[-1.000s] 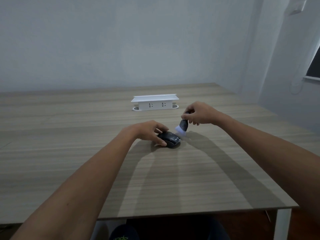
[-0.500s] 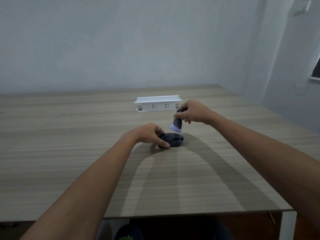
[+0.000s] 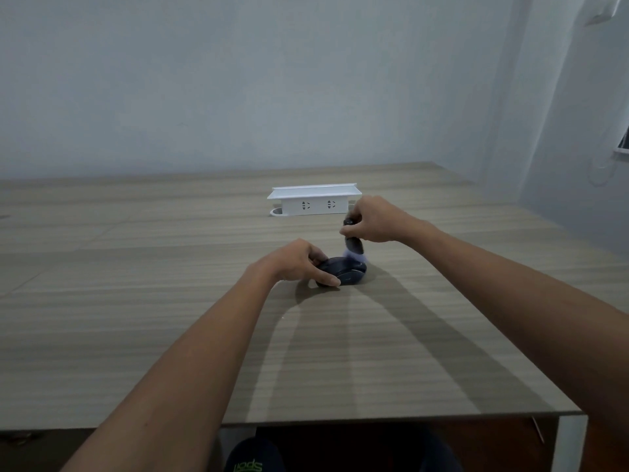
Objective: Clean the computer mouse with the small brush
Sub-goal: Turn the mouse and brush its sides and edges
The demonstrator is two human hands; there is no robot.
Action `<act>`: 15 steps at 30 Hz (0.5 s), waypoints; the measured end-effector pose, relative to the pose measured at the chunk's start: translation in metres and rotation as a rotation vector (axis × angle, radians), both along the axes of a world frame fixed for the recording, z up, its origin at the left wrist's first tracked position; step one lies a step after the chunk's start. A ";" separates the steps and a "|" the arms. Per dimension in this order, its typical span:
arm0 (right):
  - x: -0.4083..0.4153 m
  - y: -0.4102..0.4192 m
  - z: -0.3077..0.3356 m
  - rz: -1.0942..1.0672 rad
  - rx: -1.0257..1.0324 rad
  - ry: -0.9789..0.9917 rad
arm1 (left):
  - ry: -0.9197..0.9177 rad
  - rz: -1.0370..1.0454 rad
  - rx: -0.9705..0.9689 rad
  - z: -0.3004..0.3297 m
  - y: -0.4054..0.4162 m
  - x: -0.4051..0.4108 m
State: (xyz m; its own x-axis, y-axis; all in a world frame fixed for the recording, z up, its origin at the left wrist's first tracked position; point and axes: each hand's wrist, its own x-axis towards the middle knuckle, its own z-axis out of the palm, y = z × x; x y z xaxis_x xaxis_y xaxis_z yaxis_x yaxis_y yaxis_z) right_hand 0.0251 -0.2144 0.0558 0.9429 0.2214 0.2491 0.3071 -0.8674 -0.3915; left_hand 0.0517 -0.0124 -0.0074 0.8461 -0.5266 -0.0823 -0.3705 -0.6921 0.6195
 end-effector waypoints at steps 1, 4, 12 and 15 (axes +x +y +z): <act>-0.001 0.004 0.002 0.019 0.038 0.014 | 0.002 0.001 -0.001 0.000 0.000 0.000; 0.000 0.006 0.002 0.002 0.070 0.033 | -0.008 0.008 0.005 -0.001 0.000 -0.001; -0.004 0.003 0.006 -0.005 0.081 0.086 | -0.030 0.005 0.028 0.001 -0.001 -0.003; -0.004 0.000 0.004 -0.034 0.009 0.083 | -0.030 0.004 0.034 0.002 -0.001 -0.003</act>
